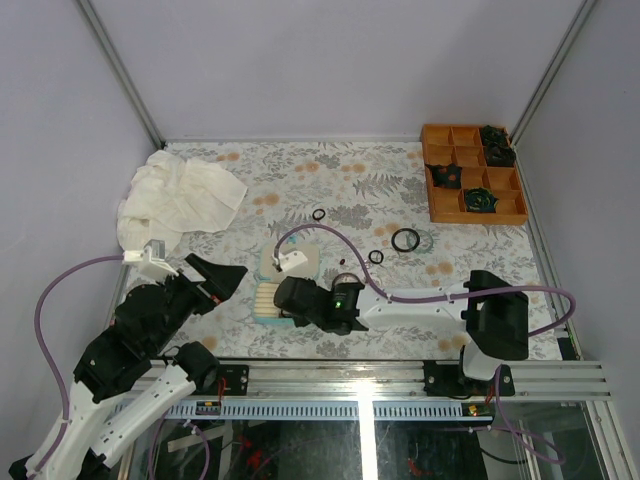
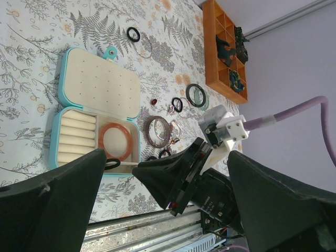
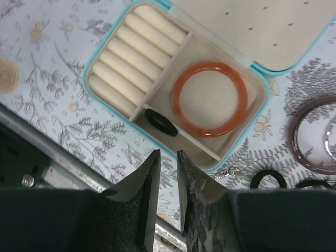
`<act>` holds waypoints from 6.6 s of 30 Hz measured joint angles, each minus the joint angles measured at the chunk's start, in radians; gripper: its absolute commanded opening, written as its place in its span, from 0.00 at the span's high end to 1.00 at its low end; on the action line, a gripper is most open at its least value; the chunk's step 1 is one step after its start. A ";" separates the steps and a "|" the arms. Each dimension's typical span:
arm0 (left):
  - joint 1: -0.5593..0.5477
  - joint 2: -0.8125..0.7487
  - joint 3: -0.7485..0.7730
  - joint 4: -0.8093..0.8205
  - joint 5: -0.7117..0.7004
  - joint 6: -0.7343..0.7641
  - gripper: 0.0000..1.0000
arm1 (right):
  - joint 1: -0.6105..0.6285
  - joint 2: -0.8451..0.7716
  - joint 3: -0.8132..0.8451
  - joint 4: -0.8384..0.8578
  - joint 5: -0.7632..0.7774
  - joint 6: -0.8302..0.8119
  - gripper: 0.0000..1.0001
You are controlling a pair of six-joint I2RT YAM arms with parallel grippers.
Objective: Organize the mixed jewelry
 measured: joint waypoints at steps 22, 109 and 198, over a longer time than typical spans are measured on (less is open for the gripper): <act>0.000 0.011 0.000 0.000 0.000 0.000 0.00 | -0.108 0.082 0.021 0.027 -0.223 -0.099 0.71; 0.000 0.061 -0.024 0.013 0.008 -0.008 0.00 | -0.071 0.128 0.045 0.099 -0.256 -0.346 0.60; 0.000 0.064 -0.035 0.031 0.017 -0.023 0.00 | -0.074 0.186 0.047 0.087 -0.276 -0.555 0.45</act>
